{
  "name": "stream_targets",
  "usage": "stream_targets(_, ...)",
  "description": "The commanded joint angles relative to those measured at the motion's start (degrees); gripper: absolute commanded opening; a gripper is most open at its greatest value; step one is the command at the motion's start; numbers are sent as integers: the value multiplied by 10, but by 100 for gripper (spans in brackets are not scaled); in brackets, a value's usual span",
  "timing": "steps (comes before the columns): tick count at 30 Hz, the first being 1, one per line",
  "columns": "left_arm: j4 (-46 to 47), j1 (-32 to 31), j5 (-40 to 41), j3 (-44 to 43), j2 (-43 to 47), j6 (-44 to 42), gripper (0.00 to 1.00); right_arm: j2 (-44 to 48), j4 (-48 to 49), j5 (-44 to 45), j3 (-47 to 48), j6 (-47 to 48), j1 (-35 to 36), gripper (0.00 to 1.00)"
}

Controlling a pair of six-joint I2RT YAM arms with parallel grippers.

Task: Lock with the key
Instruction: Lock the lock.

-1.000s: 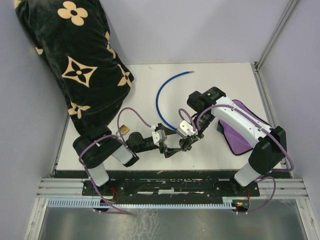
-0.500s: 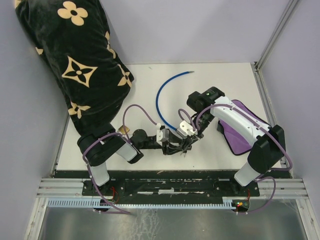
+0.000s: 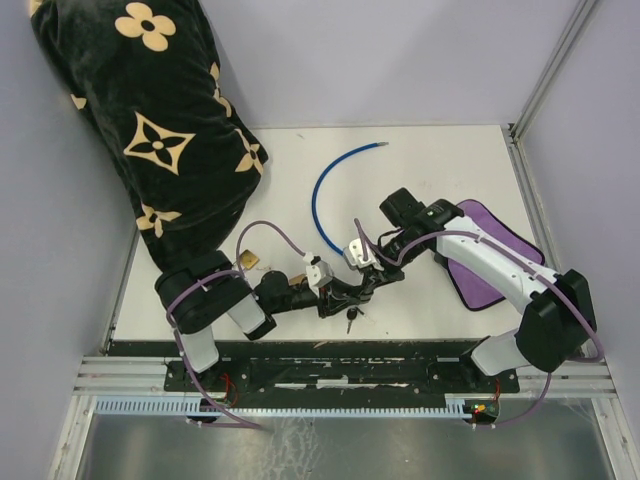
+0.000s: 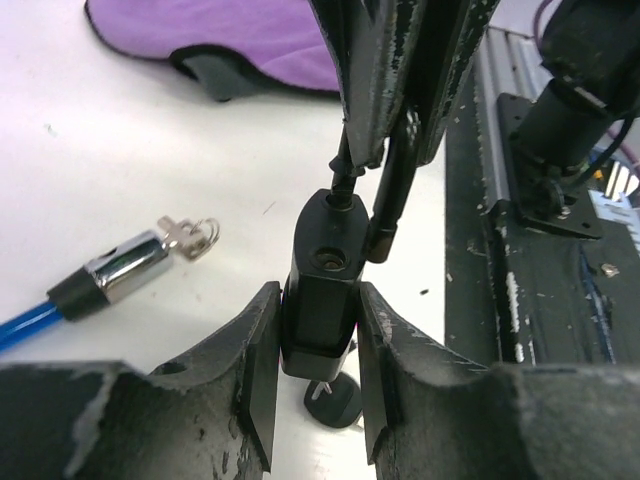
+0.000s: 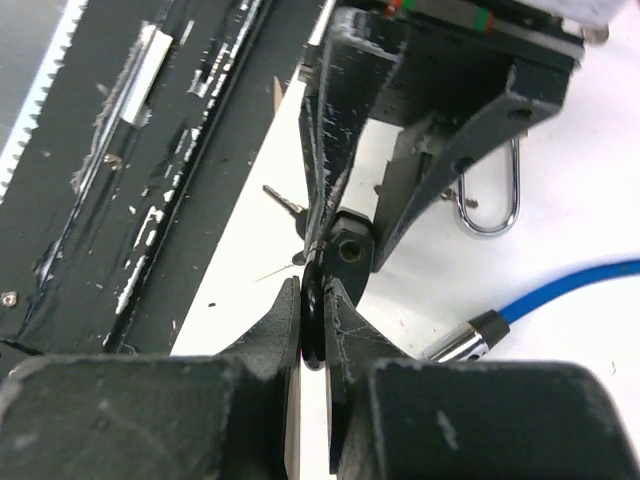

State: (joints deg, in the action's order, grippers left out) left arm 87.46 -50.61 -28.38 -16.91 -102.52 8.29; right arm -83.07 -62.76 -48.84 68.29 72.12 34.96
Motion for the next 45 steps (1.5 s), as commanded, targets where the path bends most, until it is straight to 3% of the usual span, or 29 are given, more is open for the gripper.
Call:
stream_targets(1,103,4,63,-3,-11,17,3,4,102,87,-36,-160,5,3)
stream_targets(7,116,3,84,-15,-69,-14,3,-26,178,110,-59,-261,29,3)
stream_targets(19,116,3,100,-13,-88,-64,3,-24,164,127,-71,-324,34,5)
stream_targets(30,116,5,75,-13,-95,-60,3,-22,83,124,-73,-221,38,5)
stream_targets(45,116,9,70,-19,-102,-65,3,-75,43,243,-67,-189,64,3)
